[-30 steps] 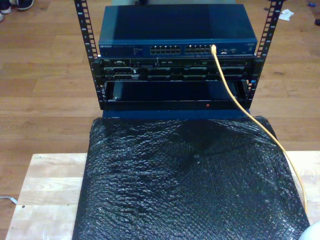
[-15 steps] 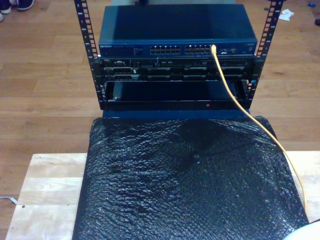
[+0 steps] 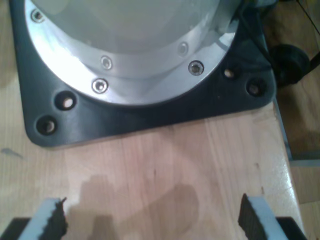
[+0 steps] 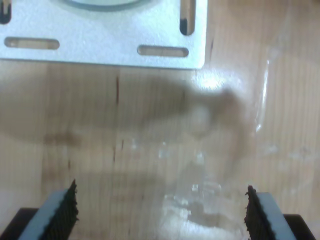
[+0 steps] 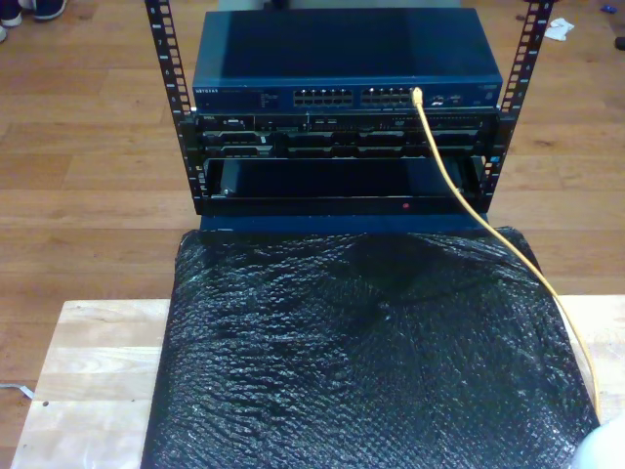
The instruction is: Grab the cable and plug it in
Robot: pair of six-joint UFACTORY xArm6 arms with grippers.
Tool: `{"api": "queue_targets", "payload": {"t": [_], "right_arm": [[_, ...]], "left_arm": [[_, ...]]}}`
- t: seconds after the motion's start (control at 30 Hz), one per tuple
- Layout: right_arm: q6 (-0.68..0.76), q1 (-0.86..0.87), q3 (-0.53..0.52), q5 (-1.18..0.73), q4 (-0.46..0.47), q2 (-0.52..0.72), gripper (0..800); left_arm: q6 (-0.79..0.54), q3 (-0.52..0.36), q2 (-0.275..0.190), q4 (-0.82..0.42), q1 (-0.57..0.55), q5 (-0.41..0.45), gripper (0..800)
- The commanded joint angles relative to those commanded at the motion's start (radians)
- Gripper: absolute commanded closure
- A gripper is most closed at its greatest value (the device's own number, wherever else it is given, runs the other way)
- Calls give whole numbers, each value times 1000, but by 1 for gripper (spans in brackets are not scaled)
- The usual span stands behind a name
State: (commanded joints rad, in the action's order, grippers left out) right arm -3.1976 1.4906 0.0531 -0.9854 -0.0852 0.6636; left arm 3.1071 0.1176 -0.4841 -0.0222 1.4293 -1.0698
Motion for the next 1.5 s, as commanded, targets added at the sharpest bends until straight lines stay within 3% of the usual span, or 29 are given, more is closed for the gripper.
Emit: {"api": "queue_targets", "payload": {"t": [0.17, 1.5], "right_arm": [[-5, 14, -31, 71, -5, -21, 6], [-5, 20, -40, 86, -2, -9, 4]], "left_arm": [[0, 0, 0, 0, 0, 0, 1], [0, 0, 0, 0, 0, 0, 1]]}}
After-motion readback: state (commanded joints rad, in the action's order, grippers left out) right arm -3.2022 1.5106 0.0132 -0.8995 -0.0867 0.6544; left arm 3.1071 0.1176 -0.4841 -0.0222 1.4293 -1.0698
